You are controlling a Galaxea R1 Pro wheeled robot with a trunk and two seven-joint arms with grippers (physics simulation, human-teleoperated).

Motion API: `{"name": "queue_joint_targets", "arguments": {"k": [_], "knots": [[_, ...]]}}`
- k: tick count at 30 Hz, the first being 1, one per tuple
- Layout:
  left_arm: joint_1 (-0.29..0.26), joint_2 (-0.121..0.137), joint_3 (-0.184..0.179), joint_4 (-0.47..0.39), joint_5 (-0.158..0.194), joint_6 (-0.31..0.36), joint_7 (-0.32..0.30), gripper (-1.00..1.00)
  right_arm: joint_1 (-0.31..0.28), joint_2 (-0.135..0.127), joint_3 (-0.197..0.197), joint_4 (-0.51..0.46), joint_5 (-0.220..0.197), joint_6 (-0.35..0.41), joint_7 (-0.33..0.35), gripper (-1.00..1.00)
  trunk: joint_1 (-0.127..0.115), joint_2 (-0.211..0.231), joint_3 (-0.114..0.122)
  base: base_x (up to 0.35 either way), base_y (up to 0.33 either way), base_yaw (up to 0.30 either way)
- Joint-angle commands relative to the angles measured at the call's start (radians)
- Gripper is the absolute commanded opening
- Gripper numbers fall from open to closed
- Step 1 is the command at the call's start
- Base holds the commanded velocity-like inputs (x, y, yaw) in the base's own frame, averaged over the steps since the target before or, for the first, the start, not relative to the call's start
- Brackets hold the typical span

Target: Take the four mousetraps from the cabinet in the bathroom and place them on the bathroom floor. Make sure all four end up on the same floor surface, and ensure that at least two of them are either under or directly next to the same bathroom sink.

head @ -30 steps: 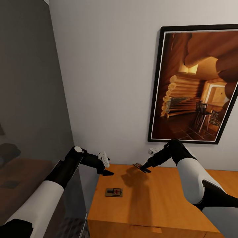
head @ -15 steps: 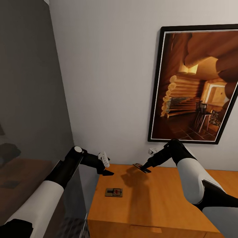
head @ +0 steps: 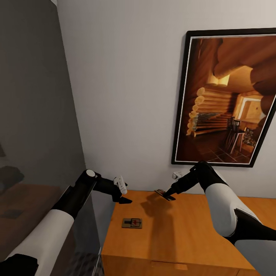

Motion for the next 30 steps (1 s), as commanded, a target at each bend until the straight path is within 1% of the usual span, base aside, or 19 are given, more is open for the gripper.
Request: {"name": "queue_joint_targets", "arguments": {"k": [1, 16, 22, 30], "knots": [[0.000, 0.000, 0.000, 0.000, 0.000, 0.000, 0.000, 1.00, 0.000, 0.000, 0.000, 0.000, -0.001, 0.006, 0.003, -1.00, 0.000, 0.000, 0.000, 0.000, 0.000, 0.000], [0.000, 0.000, 0.001, 0.000, -0.001, 0.000, 0.001, 1.00, 0.000, 0.000, 0.000, 0.000, -0.001, 0.006, 0.003, -1.00, 0.000, 0.000, 0.000, 0.000, -0.001, 0.000], [0.000, 0.000, 0.000, 0.000, -0.001, 0.000, 0.001, 1.00, 0.000, 0.000, 0.000, 0.000, -0.001, 0.006, 0.003, -1.00, 0.000, 0.000, 0.000, 0.000, -0.073, 0.000], [0.000, 0.000, 0.001, 0.000, -0.001, 0.000, 0.002, 1.00, 0.000, 0.000, 0.000, 0.000, -0.001, 0.006, 0.002, -1.00, 0.000, 0.000, 0.000, 0.000, -0.011, 0.000]]}}
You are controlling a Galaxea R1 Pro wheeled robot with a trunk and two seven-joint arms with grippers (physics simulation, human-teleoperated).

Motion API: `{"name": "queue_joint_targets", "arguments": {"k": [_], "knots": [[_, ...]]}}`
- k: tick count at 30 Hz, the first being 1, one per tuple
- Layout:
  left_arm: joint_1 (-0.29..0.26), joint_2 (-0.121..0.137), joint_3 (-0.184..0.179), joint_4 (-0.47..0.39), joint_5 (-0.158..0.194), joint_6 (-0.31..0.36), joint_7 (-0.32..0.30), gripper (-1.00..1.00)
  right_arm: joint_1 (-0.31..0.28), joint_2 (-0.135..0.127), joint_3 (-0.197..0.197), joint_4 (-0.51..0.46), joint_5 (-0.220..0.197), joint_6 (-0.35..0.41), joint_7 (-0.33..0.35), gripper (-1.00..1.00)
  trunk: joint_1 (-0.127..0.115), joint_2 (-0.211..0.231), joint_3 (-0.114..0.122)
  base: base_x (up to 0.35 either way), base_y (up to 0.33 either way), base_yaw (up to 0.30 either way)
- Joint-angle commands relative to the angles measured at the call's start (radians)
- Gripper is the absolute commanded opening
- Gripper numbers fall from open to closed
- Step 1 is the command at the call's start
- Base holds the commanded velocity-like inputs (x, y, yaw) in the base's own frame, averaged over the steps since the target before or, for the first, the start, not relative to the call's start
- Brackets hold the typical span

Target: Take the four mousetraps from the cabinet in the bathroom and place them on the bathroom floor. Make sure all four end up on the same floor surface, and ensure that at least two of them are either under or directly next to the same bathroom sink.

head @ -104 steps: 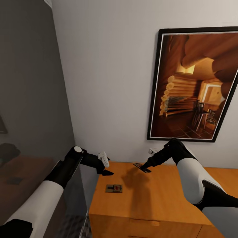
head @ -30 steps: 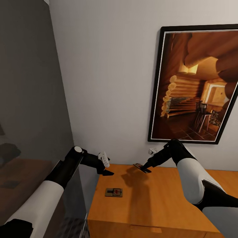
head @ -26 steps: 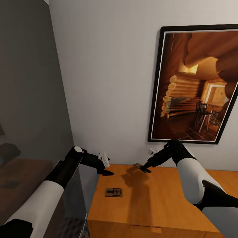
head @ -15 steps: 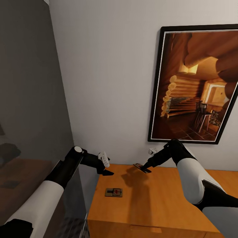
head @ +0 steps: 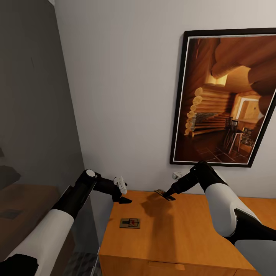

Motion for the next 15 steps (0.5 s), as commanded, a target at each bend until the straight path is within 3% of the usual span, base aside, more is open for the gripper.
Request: {"name": "queue_joint_targets", "arguments": {"k": [1, 15], "knots": [[0.000, 0.000, 0.000, 0.000, 0.000, 0.000, 0.000, 1.00, 0.000, 0.000, 0.000, 0.000, -0.001, 0.006, 0.003, -1.00, 0.000, 0.000, 0.000, 0.000, -0.002, 0.000], [0.000, 0.000, -0.001, 0.000, 0.000, 0.000, 0.004, 1.00, 0.000, 0.000, 0.000, 0.000, -0.001, 0.006, 0.003, -1.00, 0.000, 0.000, 0.000, 0.000, -0.042, 0.000]]}}
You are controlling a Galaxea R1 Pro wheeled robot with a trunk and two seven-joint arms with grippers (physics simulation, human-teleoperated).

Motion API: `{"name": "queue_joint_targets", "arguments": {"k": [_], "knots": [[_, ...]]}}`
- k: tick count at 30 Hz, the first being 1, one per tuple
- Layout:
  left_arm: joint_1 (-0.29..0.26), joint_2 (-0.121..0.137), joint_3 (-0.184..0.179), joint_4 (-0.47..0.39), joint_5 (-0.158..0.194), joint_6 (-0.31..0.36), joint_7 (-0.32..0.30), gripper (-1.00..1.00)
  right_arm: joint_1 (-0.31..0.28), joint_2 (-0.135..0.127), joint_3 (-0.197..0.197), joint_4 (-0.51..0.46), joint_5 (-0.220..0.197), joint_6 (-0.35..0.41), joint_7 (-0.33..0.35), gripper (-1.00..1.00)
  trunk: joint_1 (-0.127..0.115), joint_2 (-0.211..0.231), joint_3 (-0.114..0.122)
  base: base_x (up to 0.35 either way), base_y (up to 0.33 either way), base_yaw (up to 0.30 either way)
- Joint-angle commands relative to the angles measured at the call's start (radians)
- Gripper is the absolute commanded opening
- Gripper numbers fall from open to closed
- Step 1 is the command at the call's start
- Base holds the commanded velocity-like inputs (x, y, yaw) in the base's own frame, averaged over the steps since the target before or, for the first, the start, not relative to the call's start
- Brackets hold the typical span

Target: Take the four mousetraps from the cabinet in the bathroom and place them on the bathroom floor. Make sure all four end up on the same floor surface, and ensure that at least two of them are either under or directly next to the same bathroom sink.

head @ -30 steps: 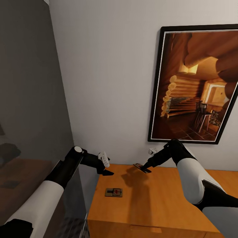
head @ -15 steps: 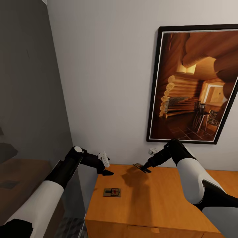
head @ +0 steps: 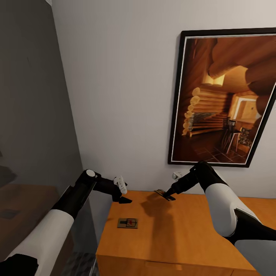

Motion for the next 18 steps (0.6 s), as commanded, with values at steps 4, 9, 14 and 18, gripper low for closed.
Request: {"name": "queue_joint_targets", "arguments": {"k": [4, 9, 14, 18], "knots": [[0.000, 0.000, 0.000, 0.000, 0.000, 0.000, 0.000, 1.00, 0.000, 0.000, 0.000, 0.000, -0.001, 0.006, 0.003, -1.00, 0.000, 0.000, 0.000, 0.000, -0.014, 0.000], [0.017, -0.017, -0.017, 0.017, 0.017, -0.005, 0.003, 1.00, -0.001, 0.017, -0.005, 0.017, 0.001, -0.010, 0.000, -1.00, 0.000, 0.000, 0.000, 0.000, -0.002, 0.000], [0.046, -0.046, -0.023, 0.029, 0.018, -0.004, 0.006, 1.00, -0.001, 0.046, -0.005, 0.024, -0.001, -0.013, -0.006, -1.00, 0.000, 0.000, 0.000, 0.000, 0.000, 0.000], [0.068, -0.068, -0.022, 0.052, 0.015, -0.007, 0.010, 1.00, 0.000, 0.068, -0.005, 0.024, -0.001, -0.023, -0.031, -1.00, 0.000, 0.000, 0.000, 0.000, 0.000, 0.000]]}}
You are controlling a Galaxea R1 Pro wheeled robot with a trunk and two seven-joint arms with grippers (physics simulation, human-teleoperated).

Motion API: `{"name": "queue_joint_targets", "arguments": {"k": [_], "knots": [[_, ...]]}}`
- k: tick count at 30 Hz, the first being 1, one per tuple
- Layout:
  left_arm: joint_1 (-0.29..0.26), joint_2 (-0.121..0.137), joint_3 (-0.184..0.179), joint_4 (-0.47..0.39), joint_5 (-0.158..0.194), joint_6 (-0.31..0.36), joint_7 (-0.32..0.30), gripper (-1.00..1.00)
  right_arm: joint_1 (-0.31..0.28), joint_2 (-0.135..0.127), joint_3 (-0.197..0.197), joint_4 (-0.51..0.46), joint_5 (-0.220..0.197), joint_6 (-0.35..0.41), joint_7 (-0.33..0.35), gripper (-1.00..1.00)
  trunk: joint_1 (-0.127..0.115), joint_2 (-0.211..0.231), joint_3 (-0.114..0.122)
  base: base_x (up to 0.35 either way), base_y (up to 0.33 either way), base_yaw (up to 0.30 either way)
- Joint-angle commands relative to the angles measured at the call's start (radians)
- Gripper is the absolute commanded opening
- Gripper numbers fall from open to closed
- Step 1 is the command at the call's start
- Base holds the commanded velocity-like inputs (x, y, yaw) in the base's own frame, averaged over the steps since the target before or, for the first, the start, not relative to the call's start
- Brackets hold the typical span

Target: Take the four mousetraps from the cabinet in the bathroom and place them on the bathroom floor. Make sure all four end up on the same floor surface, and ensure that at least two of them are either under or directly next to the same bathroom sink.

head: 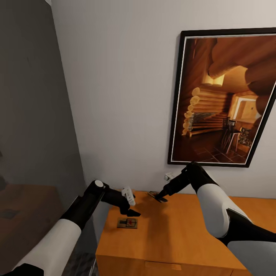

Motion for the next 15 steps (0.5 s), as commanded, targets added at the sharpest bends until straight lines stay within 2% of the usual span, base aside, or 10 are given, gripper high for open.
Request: {"name": "queue_joint_targets", "arguments": {"k": [1, 4, 7, 10, 15], "knots": [[0.006, -0.006, 0.002, 0.006, 0.001, 0.001, -0.002, 1.00, 0.000, 0.006, 0.000, 0.000, -0.001, 0.005, -0.002, -1.00, 0.000, 0.000, 0.000, 0.000, 0.000, 0.000], [0.023, -0.021, 0.006, 0.023, 0.001, 0.003, -0.004, 1.00, 0.000, 0.023, 0.000, 0.000, 0.000, 0.003, -0.007, -1.00, 0.000, 0.000, 0.000, 0.000, 0.000, 0.000], [0.036, -0.021, 0.003, 0.040, 0.000, 0.014, -0.012, 1.00, 0.000, 0.030, 0.000, 0.000, 0.000, 0.003, -0.009, -1.00, 0.000, 0.000, 0.000, 0.000, 0.000, 0.000], [0.036, -0.017, 0.002, 0.054, -0.001, 0.031, -0.028, 1.00, 0.000, 0.030, 0.000, 0.001, 0.000, 0.003, -0.009, -1.00, 0.000, 0.000, 0.000, 0.000, 0.000, 0.000], [0.036, 0.001, 0.006, 0.026, -0.006, 0.059, -0.056, 1.00, 0.000, 0.030, 0.000, 0.001, 0.000, 0.002, -0.009, -1.00, 0.000, 0.000, 0.000, 0.000, 0.000, 0.000]]}}
